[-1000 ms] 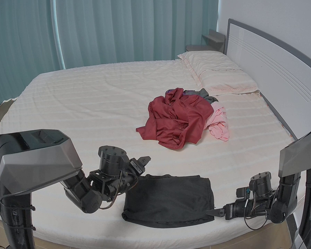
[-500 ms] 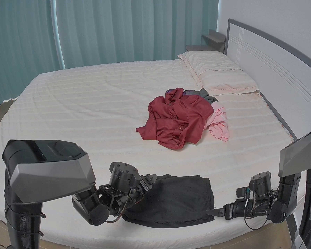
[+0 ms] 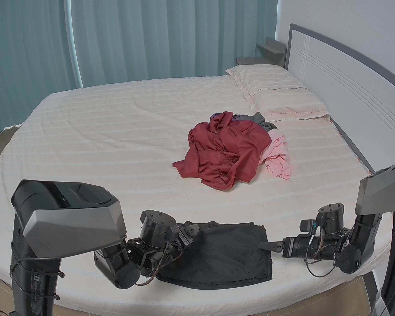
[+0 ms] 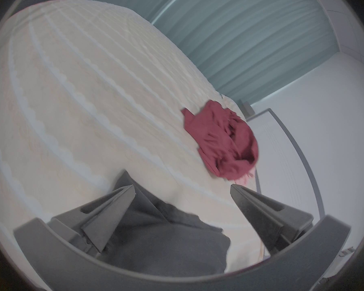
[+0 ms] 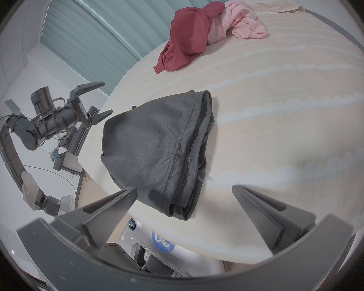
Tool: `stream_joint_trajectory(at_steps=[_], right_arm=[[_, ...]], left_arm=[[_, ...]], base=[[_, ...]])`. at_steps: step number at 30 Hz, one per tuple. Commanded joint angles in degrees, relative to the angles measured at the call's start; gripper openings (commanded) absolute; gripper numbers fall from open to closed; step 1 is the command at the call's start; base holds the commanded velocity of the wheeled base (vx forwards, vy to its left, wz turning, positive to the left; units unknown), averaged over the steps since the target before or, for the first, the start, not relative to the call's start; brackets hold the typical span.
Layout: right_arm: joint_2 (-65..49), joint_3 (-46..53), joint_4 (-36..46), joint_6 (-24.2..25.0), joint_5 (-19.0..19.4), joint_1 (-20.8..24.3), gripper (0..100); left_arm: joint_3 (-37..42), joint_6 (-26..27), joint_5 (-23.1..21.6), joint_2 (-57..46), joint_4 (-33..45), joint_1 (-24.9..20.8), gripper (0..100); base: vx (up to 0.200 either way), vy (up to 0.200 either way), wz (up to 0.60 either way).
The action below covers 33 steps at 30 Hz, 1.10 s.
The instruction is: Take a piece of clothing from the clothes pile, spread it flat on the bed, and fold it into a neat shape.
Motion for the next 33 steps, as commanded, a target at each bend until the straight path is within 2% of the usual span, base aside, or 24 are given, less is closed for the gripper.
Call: stream_joint_trajectory(at_steps=[1, 4, 7, 15, 16, 25, 33], right_arm=[[1.76, -7.28, 0.66, 5.59, -0.05, 0.2, 100], [4.57, -10.8, 0.66, 7.78, -1.28, 0.2, 100], [7.47, -14.05, 0.75, 7.96, -2.78, 0.29, 100], [10.81, -16.6, 0.75, 7.96, -3.13, 0.2, 100], [11.16, -16.95, 0.75, 7.96, -3.13, 0.2, 0], [11.6, -17.65, 0.14, 8.05, -4.71, -0.06, 0], [11.42, -19.15, -0.04, 10.68, -6.73, -1.12, 0]], left_arm=[[2.38, -0.36, 0.04, -4.59, -3.01, 0.6, 100], [3.79, -0.53, 0.04, -7.57, -3.01, 0.95, 100], [4.23, -0.97, -0.05, -7.75, -3.01, 1.31, 100], [3.61, -0.97, -0.05, -6.34, -3.01, 2.1, 100], [3.52, -0.97, -0.05, -6.34, -3.01, 2.1, 100], [3.61, -0.97, -0.23, -6.17, -3.01, 2.45, 100], [3.61, -0.97, -0.14, -5.55, -3.01, 2.45, 100]], base=[[0.0, 0.0, 0.0], [0.0, 0.0, 0.0], [0.0, 0.0, 0.0], [0.0, 0.0, 0.0], [0.0, 0.0, 0.0], [0.0, 0.0, 0.0], [0.0, 0.0, 0.0]])
